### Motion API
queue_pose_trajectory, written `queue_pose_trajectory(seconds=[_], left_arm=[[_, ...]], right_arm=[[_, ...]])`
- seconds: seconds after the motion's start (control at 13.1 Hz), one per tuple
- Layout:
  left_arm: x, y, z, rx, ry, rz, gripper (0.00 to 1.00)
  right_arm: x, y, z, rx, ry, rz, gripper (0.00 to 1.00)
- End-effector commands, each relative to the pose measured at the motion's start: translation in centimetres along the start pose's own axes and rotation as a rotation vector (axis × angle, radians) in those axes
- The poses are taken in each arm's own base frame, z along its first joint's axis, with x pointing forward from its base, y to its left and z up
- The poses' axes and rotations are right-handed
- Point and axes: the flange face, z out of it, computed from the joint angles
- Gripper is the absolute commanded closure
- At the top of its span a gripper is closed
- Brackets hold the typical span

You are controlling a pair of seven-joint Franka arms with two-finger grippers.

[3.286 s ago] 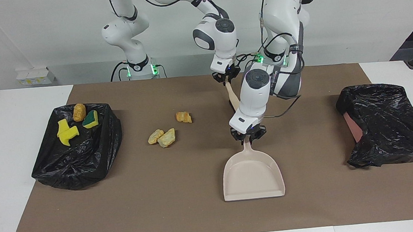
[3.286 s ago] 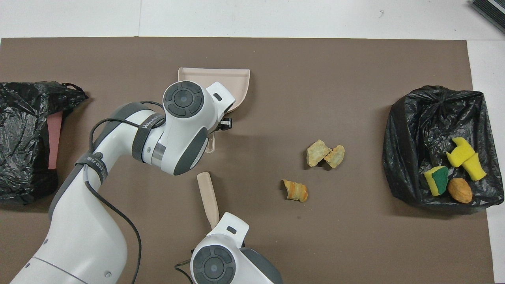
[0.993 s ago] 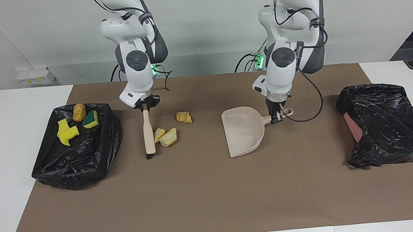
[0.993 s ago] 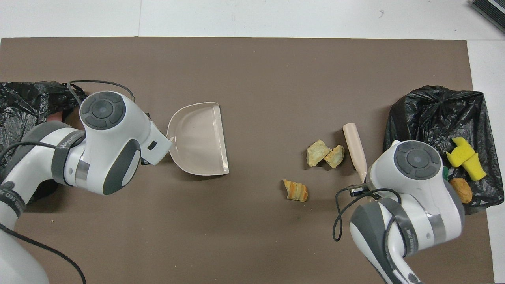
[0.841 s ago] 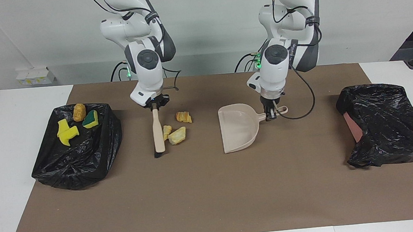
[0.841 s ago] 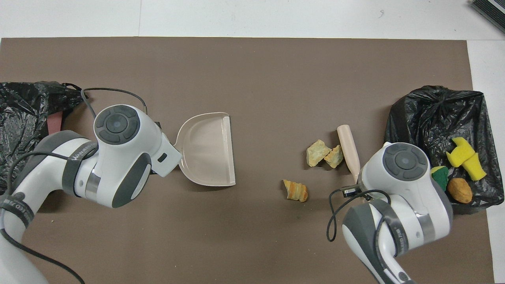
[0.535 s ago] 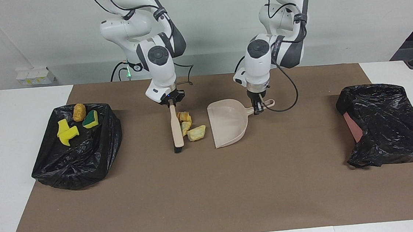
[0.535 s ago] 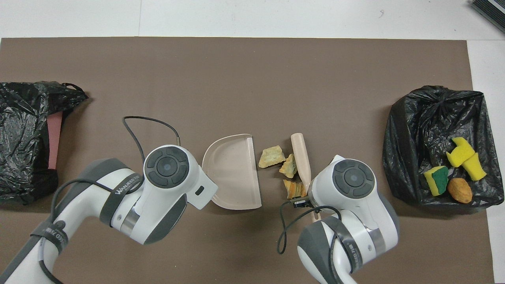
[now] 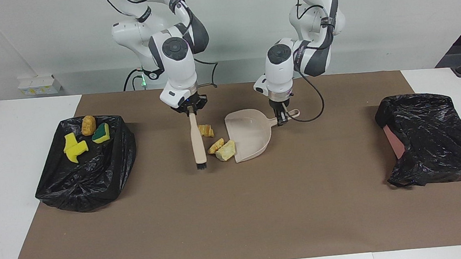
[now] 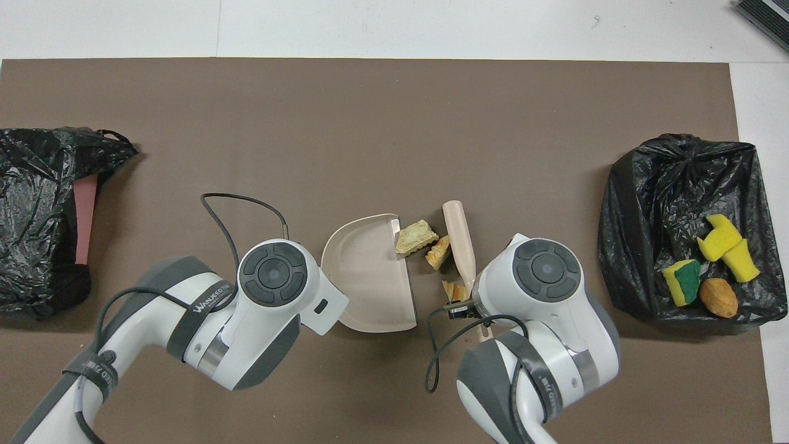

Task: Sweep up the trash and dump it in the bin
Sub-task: 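Sweep the bread pieces into the dustpan with the brush in the right gripper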

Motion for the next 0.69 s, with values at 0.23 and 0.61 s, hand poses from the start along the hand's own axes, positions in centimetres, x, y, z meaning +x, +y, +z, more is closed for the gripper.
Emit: queue_pose_trajectory(seconds=[0.23, 0.61], left_arm=[[0.2, 1.4, -0.2, 0.02, -0.002, 0.028, 1.0], [0.8, 2.2, -0.3, 0.009, -0.016, 0.054, 1.0]], right_arm=[[-2.3, 1.1, 6.5, -0.113, -0.051, -0.043, 1.0], [-1.8, -6.5, 7.9, 0.082, -0.049, -0.153, 1.0]])
